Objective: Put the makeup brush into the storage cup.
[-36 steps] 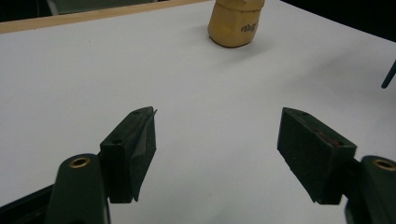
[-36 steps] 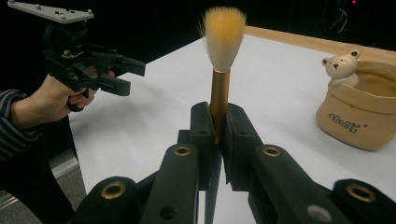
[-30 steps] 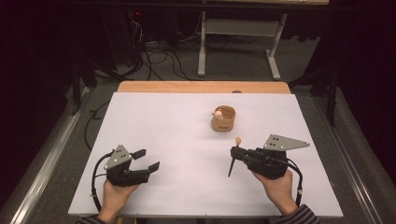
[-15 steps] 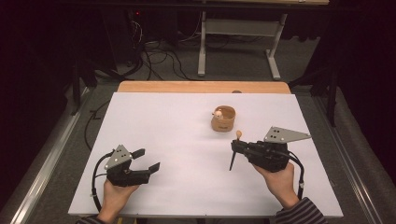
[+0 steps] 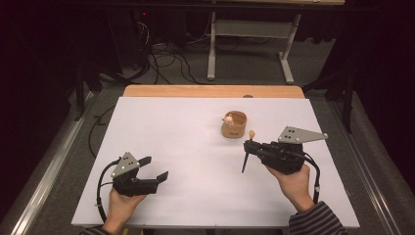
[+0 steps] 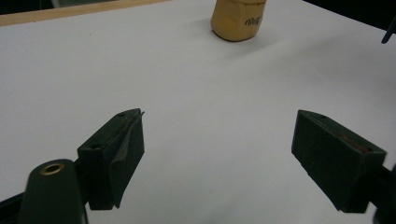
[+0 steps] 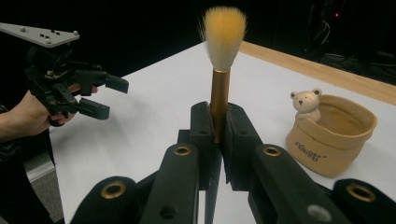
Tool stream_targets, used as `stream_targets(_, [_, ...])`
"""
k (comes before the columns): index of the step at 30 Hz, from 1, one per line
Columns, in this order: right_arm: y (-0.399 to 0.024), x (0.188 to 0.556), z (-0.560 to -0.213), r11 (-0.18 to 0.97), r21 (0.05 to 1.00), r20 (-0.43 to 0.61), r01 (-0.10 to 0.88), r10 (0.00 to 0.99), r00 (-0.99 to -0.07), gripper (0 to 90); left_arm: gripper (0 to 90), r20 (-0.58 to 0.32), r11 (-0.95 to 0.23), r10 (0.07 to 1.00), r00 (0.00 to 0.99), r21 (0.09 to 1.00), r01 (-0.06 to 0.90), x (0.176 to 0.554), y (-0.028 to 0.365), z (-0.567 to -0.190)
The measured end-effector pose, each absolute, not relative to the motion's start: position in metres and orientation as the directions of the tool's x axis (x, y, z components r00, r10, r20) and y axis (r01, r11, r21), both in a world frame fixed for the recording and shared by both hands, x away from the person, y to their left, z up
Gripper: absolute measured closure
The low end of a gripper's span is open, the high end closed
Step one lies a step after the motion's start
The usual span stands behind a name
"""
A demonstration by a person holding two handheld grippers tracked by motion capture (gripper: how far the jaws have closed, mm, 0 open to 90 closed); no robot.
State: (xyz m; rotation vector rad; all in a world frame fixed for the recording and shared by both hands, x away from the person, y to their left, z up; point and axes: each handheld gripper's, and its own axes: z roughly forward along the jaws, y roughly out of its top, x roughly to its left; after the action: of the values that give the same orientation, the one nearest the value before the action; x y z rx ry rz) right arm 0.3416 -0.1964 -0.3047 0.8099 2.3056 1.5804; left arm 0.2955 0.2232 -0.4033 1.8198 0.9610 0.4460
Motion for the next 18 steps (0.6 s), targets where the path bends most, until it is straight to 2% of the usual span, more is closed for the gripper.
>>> stream_targets(18, [-0.1935, 0.3519, -0.2949, 0.285, 0.914, 0.073, 0.288, 0.582, -0.810, 85.9, 17.5, -0.115, -0.200, 0.767, 0.632, 0.892, 0.405, 0.2945, 0.2221, -0.4031])
